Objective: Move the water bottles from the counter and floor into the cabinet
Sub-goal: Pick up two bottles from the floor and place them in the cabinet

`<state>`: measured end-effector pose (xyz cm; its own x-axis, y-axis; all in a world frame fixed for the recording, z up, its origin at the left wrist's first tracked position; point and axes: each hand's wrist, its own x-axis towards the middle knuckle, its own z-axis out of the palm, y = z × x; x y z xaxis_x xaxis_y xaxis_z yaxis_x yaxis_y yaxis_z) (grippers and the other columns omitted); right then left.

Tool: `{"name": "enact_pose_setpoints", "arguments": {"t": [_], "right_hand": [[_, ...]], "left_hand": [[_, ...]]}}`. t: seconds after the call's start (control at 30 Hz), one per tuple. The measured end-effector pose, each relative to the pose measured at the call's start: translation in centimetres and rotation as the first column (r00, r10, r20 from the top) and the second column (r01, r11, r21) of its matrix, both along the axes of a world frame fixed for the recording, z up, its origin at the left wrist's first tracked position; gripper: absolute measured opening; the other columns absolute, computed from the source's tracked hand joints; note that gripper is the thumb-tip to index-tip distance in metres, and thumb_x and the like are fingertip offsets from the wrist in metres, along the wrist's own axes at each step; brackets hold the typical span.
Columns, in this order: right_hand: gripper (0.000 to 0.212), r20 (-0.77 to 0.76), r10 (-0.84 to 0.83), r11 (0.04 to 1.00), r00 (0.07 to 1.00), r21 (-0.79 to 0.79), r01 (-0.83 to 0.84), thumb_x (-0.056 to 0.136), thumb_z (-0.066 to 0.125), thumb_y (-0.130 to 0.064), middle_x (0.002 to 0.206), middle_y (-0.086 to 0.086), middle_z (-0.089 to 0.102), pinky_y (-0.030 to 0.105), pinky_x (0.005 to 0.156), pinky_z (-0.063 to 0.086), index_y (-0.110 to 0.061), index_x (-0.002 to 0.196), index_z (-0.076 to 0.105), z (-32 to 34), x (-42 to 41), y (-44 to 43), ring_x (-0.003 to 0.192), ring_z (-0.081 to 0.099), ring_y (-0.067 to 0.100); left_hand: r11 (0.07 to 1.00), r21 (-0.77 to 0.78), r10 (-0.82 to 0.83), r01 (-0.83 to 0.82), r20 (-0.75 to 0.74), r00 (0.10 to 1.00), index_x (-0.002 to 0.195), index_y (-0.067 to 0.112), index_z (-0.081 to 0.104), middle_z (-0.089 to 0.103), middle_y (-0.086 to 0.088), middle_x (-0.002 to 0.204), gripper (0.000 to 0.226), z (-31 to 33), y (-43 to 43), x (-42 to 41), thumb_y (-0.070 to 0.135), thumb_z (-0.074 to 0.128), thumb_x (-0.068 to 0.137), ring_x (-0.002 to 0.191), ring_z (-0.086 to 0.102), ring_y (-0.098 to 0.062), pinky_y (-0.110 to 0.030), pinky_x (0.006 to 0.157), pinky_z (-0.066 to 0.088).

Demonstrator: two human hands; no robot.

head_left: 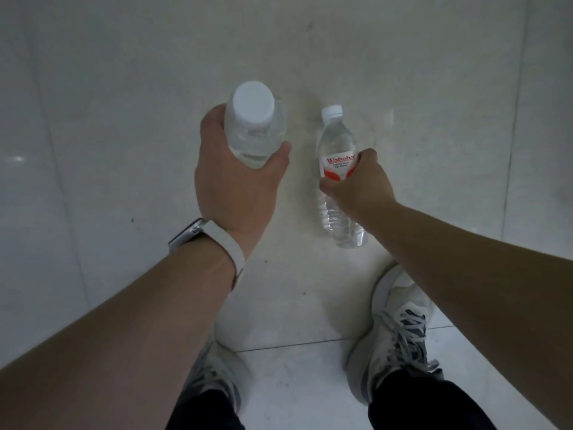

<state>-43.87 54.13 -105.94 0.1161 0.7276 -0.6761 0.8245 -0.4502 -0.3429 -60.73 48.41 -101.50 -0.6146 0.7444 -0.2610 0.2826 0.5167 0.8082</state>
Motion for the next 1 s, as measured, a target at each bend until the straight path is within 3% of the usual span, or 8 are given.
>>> {"name": "enact_pose_setpoints", "arguments": {"t": [0.07, 0.2, 0.3, 0.43, 0.5, 0.67, 0.8, 1.0], "right_hand": [[0.053, -0.001, 0.009, 1.0, 1.0, -0.012, -0.009, 0.073, 0.077, -0.035, 0.091, -0.002, 0.059, 0.024, 0.05, 0.037, -0.016, 0.11, 0.042, 0.4, -0.1, 0.2, 0.069, 0.057, 0.01], [0.051, -0.068, 0.005, 1.0, 0.998, 0.0, -0.005, 0.073, 0.078, -0.031, 0.088, -0.007, 0.058, 0.021, 0.051, 0.04, -0.019, 0.109, 0.043, 1.7, -0.1, 0.0, 0.071, 0.059, 0.007], [0.052, -0.114, 0.019, 0.999, 0.993, 0.051, -0.013, 0.072, 0.08, -0.032, 0.09, -0.011, 0.058, 0.017, 0.053, 0.038, -0.023, 0.108, 0.044, 4.1, -0.4, -0.6, 0.072, 0.057, 0.002], [0.05, -0.183, 0.107, 0.99, 0.977, 0.111, -0.088, 0.071, 0.082, -0.036, 0.09, -0.011, 0.06, 0.016, 0.058, 0.045, -0.028, 0.107, 0.047, 9.5, -1.1, -0.8, 0.074, 0.06, 0.003], [0.051, -0.217, 0.129, 0.986, 0.968, 0.133, -0.102, 0.071, 0.082, -0.036, 0.094, -0.009, 0.062, 0.02, 0.064, 0.051, -0.029, 0.109, 0.048, 12.8, -1.3, -0.4, 0.078, 0.062, 0.006], [0.052, -0.246, 0.125, 0.975, 0.961, 0.212, -0.072, 0.069, 0.082, -0.036, 0.099, -0.009, 0.062, 0.024, 0.069, 0.053, -0.033, 0.11, 0.049, 22.7, -1.9, 1.6, 0.083, 0.062, 0.008], [0.059, -0.243, 0.132, 0.963, 0.961, 0.262, -0.066, 0.068, 0.083, -0.035, 0.103, -0.009, 0.062, 0.026, 0.069, 0.053, -0.033, 0.112, 0.045, 31.9, -3.2, 3.4, 0.084, 0.062, 0.007], [0.069, -0.288, 0.175, 0.937, 0.941, 0.341, -0.07, 0.064, 0.087, -0.031, 0.11, -0.003, 0.06, 0.029, 0.077, 0.05, -0.028, 0.118, 0.043, 46.0, -7.1, 4.0, 0.095, 0.06, 0.015]], "left_hand": [[1.0, -0.018, -0.017, 0.017, 0.005, 1.0, 0.132, 0.022, 0.052, 0.05, 0.038, 0.102, 0.069, 0.1, 0.2, -0.4, 0.04, 0.086, 0.075, 0.093, 0.052, 0.025, -0.005, 0.083, 0.043], [0.996, -0.059, -0.064, 0.064, -0.001, 0.998, 0.131, 0.022, 0.054, 0.051, 0.037, 0.099, 0.066, 1.0, -0.1, -1.3, 0.038, 0.087, 0.076, 0.086, 0.055, 0.013, -0.012, 0.084, 0.048], [0.994, -0.086, -0.073, 0.074, 0.012, 0.997, 0.129, 0.024, 0.055, 0.053, 0.037, 0.098, 0.063, 2.6, -0.7, -1.6, 0.037, 0.087, 0.076, 0.088, 0.055, 0.021, -0.012, 0.083, 0.05], [0.992, -0.106, -0.067, 0.069, 0.023, 0.997, 0.124, 0.029, 0.056, 0.056, 0.036, 0.097, 0.058, 6.4, -1.4, -1.6, 0.038, 0.087, 0.076, 0.094, 0.063, 0.002, -0.027, 0.089, 0.056], [0.991, -0.116, -0.064, 0.069, 0.045, 0.997, 0.123, 0.031, 0.057, 0.059, 0.036, 0.097, 0.058, 8.9, -1.1, -1.7, 0.04, 0.088, 0.075, 0.095, 0.064, 0.001, -0.03, 0.09, 0.057], [0.991, -0.096, -0.085, 0.094, 0.091, 0.992, 0.125, 0.031, 0.057, 0.058, 0.04, 0.095, 0.061, 17.2, 0.6, -2.7, 0.036, 0.09, 0.074, 0.086, 0.057, 0.027, -0.002, 0.078, 0.046], [0.993, -0.043, -0.106, 0.11, 0.091, 0.99, 0.124, 0.028, 0.059, 0.057, 0.039, 0.092, 0.06, 26.1, 1.9, -4.5, 0.031, 0.091, 0.073, 0.082, 0.054, 0.031, 0.004, 0.072, 0.041], [0.993, 0.006, -0.12, 0.12, 0.07, 0.99, 0.123, 0.029, 0.059, 0.056, 0.037, 0.099, 0.06, 40.6, 1.5, -9.3, 0.028, 0.09, 0.072, 0.085, 0.052, 0.032, 0.004, 0.075, 0.042]]}}
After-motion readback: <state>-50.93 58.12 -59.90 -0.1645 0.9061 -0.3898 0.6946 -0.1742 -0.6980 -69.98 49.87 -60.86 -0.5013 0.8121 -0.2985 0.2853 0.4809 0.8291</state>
